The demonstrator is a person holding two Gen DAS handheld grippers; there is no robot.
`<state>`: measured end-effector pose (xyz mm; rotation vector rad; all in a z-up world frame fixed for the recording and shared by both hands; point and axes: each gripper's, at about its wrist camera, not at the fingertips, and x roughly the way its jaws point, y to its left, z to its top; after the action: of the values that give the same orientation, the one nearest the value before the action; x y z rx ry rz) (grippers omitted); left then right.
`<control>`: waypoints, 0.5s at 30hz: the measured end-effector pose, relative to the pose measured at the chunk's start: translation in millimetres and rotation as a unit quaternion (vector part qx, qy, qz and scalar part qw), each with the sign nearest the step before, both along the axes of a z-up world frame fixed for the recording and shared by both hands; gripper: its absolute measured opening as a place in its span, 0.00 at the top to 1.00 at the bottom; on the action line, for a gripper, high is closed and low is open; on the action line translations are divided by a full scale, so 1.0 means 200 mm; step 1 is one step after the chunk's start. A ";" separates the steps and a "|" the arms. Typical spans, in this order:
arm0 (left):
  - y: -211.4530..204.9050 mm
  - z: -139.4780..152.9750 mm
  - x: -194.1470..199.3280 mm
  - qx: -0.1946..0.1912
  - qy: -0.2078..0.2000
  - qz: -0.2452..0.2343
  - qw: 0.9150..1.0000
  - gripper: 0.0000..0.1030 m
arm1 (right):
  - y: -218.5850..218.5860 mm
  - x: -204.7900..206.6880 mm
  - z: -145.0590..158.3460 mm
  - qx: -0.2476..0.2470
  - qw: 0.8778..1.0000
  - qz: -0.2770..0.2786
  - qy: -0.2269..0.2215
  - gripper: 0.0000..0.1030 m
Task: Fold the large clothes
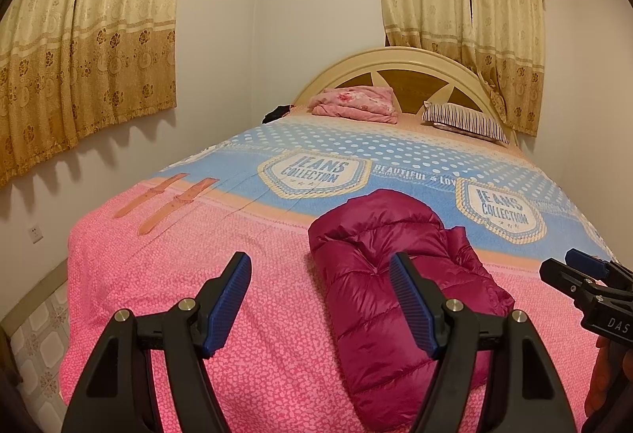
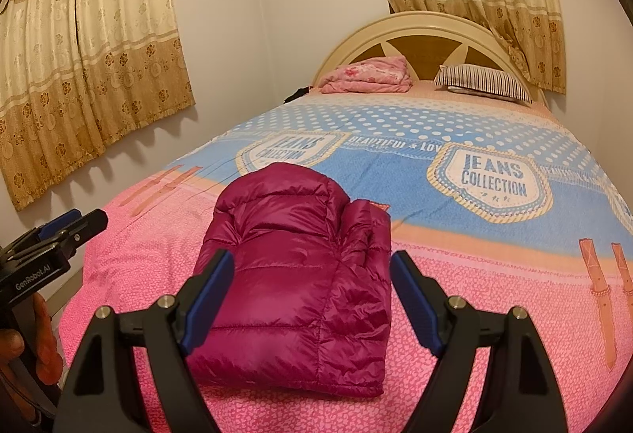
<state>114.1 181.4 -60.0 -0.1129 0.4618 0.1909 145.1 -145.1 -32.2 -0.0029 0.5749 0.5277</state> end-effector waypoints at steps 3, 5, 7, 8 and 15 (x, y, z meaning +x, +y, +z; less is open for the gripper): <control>0.01 0.00 0.00 0.000 0.001 0.000 1.000 0.29 | 0.00 0.00 0.00 0.000 1.000 0.001 0.002 0.19; 0.00 0.00 0.00 0.001 0.001 0.000 1.000 0.29 | 0.00 -0.01 -0.01 -0.001 1.000 0.002 0.003 0.19; 0.00 0.00 0.00 0.001 0.001 -0.001 1.000 0.29 | 0.01 -0.01 -0.02 -0.001 1.000 0.002 0.004 0.19; 0.00 -0.01 0.00 0.002 0.002 0.000 1.000 0.29 | 0.01 -0.01 -0.02 -0.001 1.000 0.002 0.004 0.19; 0.01 -0.01 0.01 0.001 0.002 0.000 1.000 0.29 | 0.02 -0.01 -0.02 -0.002 1.000 0.002 0.005 0.19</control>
<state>115.2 183.6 -62.0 -0.1108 0.4659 0.1919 144.0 -140.8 -36.9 -0.0045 0.5856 0.5314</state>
